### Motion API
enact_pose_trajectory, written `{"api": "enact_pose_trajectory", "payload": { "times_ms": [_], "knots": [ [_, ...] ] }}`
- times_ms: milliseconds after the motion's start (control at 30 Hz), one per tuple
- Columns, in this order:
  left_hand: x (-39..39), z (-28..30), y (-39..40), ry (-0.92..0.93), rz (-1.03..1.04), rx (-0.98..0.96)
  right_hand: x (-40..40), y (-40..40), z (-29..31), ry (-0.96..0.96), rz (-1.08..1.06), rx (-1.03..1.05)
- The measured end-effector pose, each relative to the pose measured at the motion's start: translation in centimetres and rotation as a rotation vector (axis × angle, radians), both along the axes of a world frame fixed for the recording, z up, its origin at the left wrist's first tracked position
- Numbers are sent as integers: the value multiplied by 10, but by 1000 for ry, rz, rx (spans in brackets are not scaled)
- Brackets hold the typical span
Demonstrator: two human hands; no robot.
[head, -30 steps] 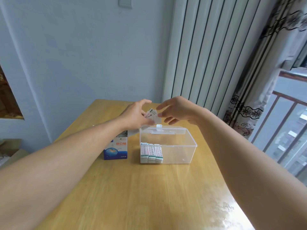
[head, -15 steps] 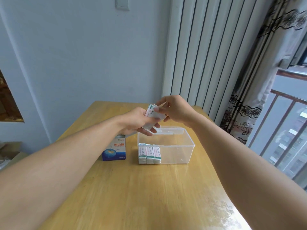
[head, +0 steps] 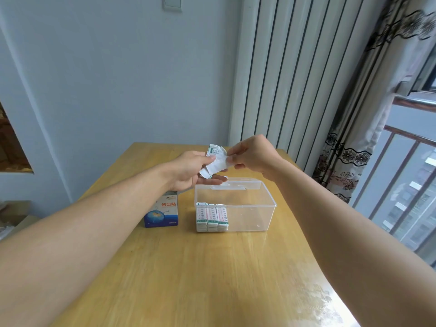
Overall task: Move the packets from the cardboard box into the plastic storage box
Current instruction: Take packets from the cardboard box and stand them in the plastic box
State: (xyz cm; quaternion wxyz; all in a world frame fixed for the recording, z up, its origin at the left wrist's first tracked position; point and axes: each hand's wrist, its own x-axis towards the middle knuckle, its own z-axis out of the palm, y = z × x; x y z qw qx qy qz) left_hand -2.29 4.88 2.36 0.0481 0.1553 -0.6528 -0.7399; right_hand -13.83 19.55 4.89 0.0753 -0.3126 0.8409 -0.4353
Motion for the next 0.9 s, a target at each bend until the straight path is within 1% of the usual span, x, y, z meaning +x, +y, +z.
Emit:
{"api": "enact_pose_trajectory", "payload": {
  "times_ms": [133, 267, 333, 367, 433, 467, 500, 533, 567, 633, 700, 800, 833, 867, 900],
  "knots": [
    [-2, -3, 2, -16, 6, -51, 2, -2, -5, -99, 45, -7],
    [-4, -3, 3, -15, 32, -38, 3, -1, -2, -110, 36, 25],
    [-6, -2, 2, -6, 89, -30, 1, 3, 1, -54, -9, 33],
    [-7, -3, 0, 0, 131, -35, 0, 4, 3, -17, -37, -8],
    [-9, -4, -3, -1, 215, -21, -2, 5, 6, 74, -104, -184],
    [-10, -4, -4, -11, 241, 16, -1, 5, 7, 141, -135, -283],
    [-12, -4, -4, -26, 252, 62, 2, 3, 8, 222, -149, -353],
    [-12, -3, -3, -43, 245, 111, 7, 1, 8, 300, -139, -374],
    [-13, -2, -2, -56, 225, 164, 13, -2, 7, 366, -109, -344],
    [-16, -1, 2, -57, 185, 270, 25, -8, 4, 446, -24, -188],
    [-20, -2, 3, -35, 163, 357, 35, -12, 2, 452, 38, -28],
    [-20, -2, 4, -51, 139, 337, 42, -15, 3, 463, 135, 209],
    [-20, -2, 3, -68, 133, 310, 43, -14, 4, 430, 174, 266],
    [-18, -2, 2, -85, 127, 283, 43, -12, 6, 378, 211, 276],
    [-17, -2, 1, -100, 124, 255, 41, -9, 10, 346, 230, 245]
  ]
}}
